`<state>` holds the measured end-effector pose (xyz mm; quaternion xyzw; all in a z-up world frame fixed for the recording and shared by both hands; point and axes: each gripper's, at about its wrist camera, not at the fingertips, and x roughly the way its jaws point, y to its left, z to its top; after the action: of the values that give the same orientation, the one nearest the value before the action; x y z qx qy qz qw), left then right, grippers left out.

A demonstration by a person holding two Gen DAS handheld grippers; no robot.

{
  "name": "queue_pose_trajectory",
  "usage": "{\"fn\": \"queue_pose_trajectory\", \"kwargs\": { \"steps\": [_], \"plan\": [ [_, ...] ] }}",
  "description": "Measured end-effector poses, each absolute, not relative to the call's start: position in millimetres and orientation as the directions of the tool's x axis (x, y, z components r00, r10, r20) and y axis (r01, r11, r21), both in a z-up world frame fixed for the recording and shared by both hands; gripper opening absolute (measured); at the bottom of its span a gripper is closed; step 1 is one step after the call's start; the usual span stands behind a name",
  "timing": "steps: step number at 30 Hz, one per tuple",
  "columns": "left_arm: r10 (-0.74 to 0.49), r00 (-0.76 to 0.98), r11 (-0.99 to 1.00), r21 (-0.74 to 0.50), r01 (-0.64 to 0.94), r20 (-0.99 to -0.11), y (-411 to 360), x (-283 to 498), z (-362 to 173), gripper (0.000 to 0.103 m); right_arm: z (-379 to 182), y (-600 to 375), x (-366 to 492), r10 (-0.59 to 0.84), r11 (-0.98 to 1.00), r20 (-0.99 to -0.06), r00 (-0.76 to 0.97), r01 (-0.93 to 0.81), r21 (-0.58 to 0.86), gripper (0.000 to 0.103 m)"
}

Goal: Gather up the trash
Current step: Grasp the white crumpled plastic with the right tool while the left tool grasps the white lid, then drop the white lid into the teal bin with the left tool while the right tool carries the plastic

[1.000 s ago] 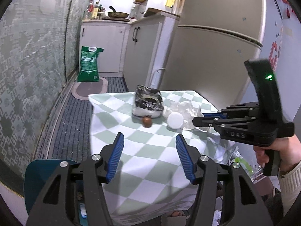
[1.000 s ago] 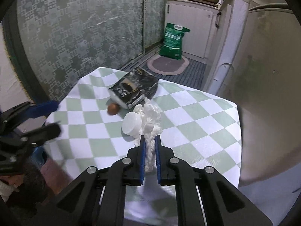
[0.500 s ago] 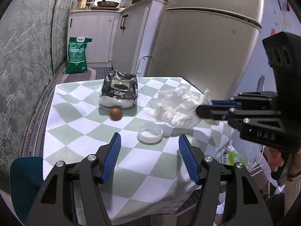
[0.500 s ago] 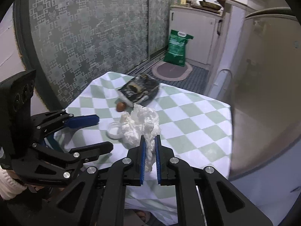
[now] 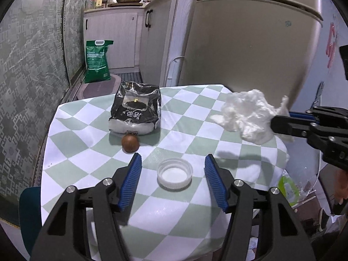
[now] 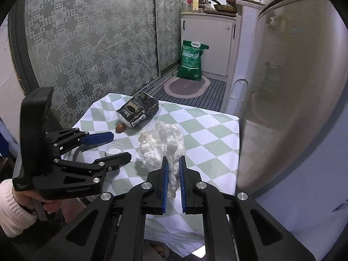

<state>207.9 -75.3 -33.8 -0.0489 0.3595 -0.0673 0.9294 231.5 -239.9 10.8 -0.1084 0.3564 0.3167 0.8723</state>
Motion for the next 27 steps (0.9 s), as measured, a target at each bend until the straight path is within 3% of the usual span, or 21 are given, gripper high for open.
{"fn": "queue_pose_trajectory", "kwargs": {
  "steps": [7, 9, 11, 27],
  "plan": [
    [-0.118, 0.735, 0.993, -0.099, 0.069, -0.668, -82, 207, -37, 0.056, 14, -249, 230, 0.478, 0.779, -0.683, 0.553, -0.626, 0.038, 0.009],
    [-0.111, 0.738, 0.994, -0.094, 0.065, -0.666, -84, 207, -37, 0.049, 16, -251, 229, 0.476, 0.782, -0.68, 0.558, -0.622, 0.036, 0.009],
    [-0.113, 0.74, 0.993, -0.093, 0.069, -0.663, -85, 206, -37, 0.033, 18, -253, 229, 0.476, 0.785, -0.676, 0.562, -0.618, 0.039, 0.009],
    [-0.061, 0.789, 0.994, -0.11, -0.009, -0.611, -36, 181, -16, 0.032, 45, -219, 222, 0.5, 0.769, -0.647, 0.576, -0.639, 0.026, 0.009]
  ]
}}
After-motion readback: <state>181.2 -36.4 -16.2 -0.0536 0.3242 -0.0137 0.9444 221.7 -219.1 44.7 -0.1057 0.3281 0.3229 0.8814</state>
